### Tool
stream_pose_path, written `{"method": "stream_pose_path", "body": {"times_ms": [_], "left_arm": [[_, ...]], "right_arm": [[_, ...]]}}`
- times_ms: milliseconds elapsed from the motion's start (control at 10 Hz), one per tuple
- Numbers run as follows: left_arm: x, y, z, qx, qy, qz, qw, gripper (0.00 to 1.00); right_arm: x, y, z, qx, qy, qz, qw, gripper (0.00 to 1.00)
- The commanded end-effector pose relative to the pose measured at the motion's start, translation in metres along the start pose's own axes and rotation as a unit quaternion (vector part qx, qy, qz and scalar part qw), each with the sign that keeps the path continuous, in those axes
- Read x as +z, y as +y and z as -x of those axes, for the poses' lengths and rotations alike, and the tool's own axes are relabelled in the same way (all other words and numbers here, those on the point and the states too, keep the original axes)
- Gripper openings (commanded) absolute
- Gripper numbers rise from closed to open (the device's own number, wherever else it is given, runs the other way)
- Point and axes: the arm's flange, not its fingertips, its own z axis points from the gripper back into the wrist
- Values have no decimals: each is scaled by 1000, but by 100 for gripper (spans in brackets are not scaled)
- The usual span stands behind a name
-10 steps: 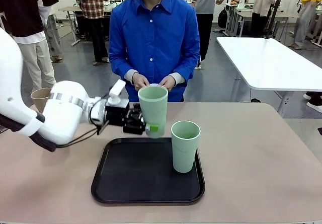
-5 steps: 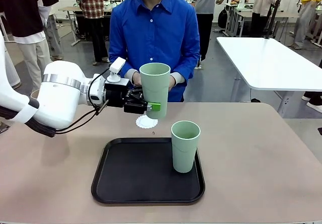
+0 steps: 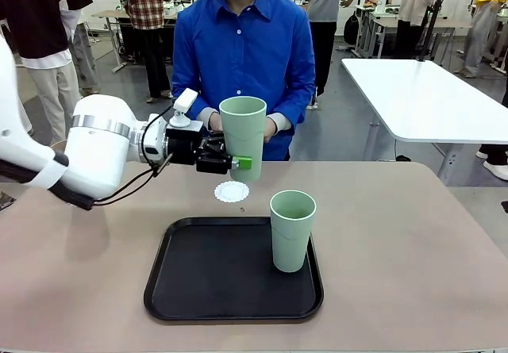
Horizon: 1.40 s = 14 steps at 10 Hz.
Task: Place coasters on the table and set cups on them.
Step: Take one Reusable plastic cup from the Flat Tray and place it on a coaster set by the human.
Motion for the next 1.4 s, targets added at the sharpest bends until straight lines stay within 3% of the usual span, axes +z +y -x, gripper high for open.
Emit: {"method": "stream_pose_path", "body": {"times_ms": [0,200,400,700,800,1300], "left_arm": [[3,69,7,4,-12,0,1000,83],[9,109,15,-2,-7,1,1000,83],[9,139,34,5,37,3,999,83],[12,139,35,23,30,39,999,83],[14,137,50,6,37,4,999,83],[19,150,67,14,22,19,999,83]], "right_arm": [[-1,1,0,4,-1,-11,1000,100],[-1,1,0,4,-1,-11,1000,100],[-1,1,0,4,-1,-11,1000,100],[-1,1,0,4,-1,-11,1000,100],[-1,1,0,4,-1,-11,1000,100],[-1,1,0,4,-1,-11,1000,100]]}}
